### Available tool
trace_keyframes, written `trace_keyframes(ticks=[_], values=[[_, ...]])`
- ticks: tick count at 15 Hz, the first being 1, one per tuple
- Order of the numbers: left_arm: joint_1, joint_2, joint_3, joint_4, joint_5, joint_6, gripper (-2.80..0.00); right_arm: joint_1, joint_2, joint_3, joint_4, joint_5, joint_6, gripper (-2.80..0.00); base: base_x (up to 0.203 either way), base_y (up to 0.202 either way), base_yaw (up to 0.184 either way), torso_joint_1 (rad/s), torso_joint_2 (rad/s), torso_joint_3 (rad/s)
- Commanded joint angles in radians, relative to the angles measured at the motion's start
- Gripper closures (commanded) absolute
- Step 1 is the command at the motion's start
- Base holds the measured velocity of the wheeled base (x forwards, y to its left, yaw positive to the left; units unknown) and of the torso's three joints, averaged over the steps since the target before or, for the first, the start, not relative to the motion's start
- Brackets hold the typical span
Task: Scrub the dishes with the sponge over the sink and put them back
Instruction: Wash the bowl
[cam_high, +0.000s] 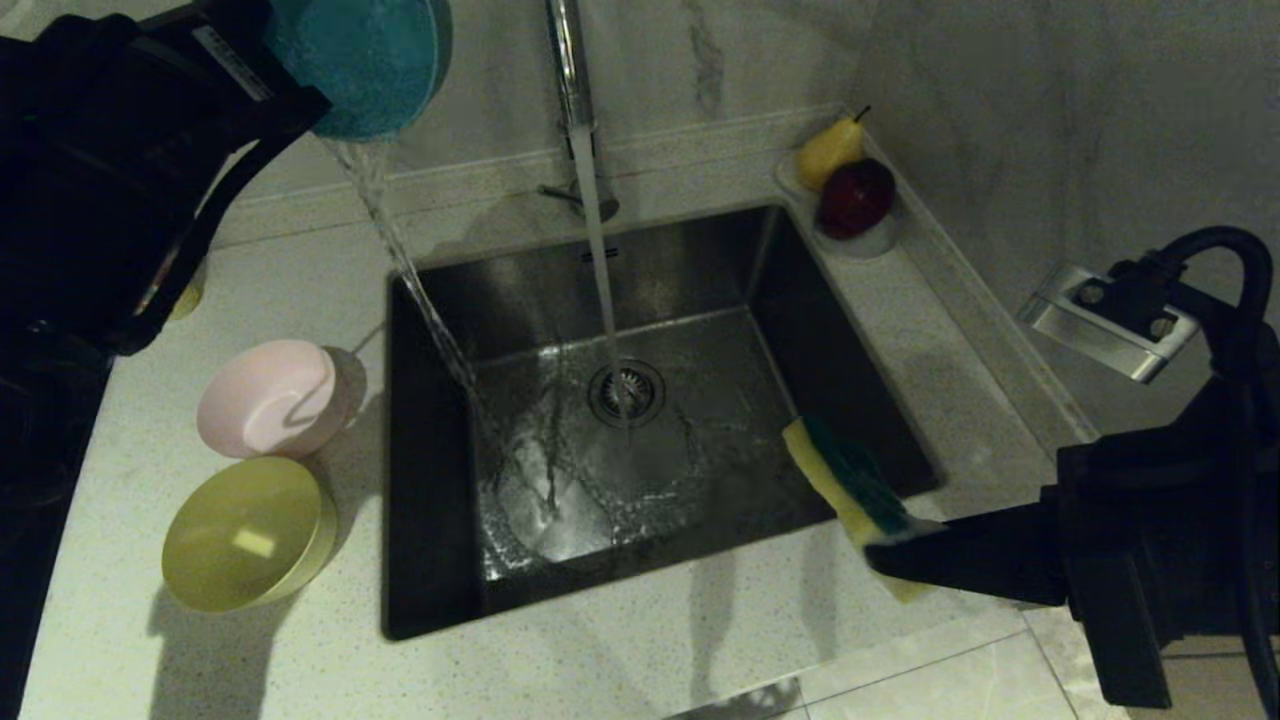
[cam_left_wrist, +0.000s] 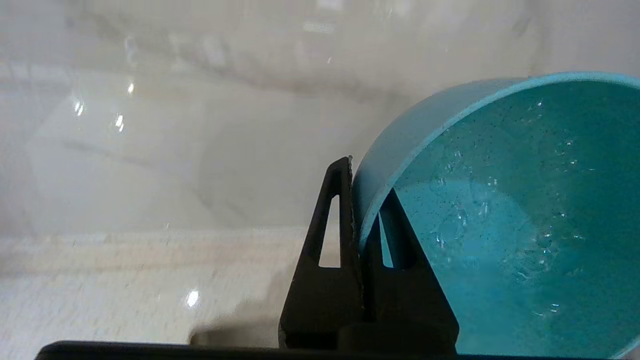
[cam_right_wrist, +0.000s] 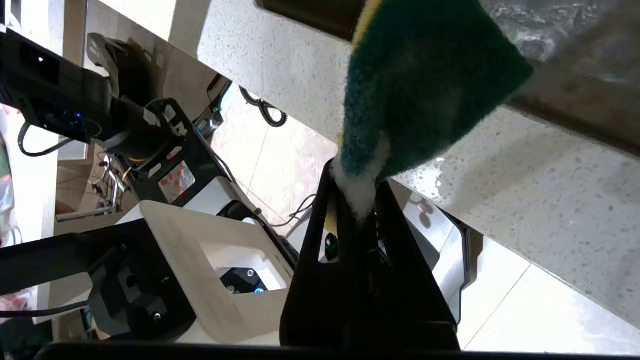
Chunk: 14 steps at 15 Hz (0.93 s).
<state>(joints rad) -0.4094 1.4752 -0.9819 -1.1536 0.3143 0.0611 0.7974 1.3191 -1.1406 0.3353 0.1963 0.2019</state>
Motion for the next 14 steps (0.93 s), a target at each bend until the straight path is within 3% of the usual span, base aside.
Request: trace_keyframes(ticks=[1, 7, 9, 11, 12, 14], values=[[0.0, -0.014, 0.001, -0.038, -0.009, 0.0, 0.0, 0.0, -0.006, 0.005, -0.001, 0.001, 0.001, 0.0, 0.0, 0.0, 0.0, 0.0, 0.0, 0.0], [0.0, -0.059, -0.007, -0.081, -0.014, 0.002, 0.0, 0.005, -0.003, 0.022, -0.001, 0.0, 0.005, 0.0, 0.0, 0.0, 0.0, 0.0, 0.0, 0.0], [0.0, -0.081, -0.001, -0.081, -0.053, 0.008, 0.0, 0.006, -0.001, 0.032, -0.001, 0.0, 0.007, 0.0, 0.0, 0.0, 0.0, 0.0, 0.0, 0.0], [0.0, -0.078, 0.003, -0.071, -0.051, 0.007, 0.0, 0.005, 0.005, 0.036, -0.001, 0.002, 0.007, 0.0, 0.0, 0.0, 0.0, 0.0, 0.0, 0.0], [0.0, -0.074, 0.007, -0.049, -0.045, 0.006, 0.0, 0.006, 0.006, 0.035, -0.002, 0.002, 0.007, 0.0, 0.0, 0.0, 0.0, 0.0, 0.0, 0.0], [0.0, -0.076, 0.035, 0.106, 0.001, -0.008, 0.0, 0.006, -0.003, 0.03, -0.004, 0.002, 0.004, 0.0, 0.0, 0.0, 0.0, 0.0, 0.0, 0.0]])
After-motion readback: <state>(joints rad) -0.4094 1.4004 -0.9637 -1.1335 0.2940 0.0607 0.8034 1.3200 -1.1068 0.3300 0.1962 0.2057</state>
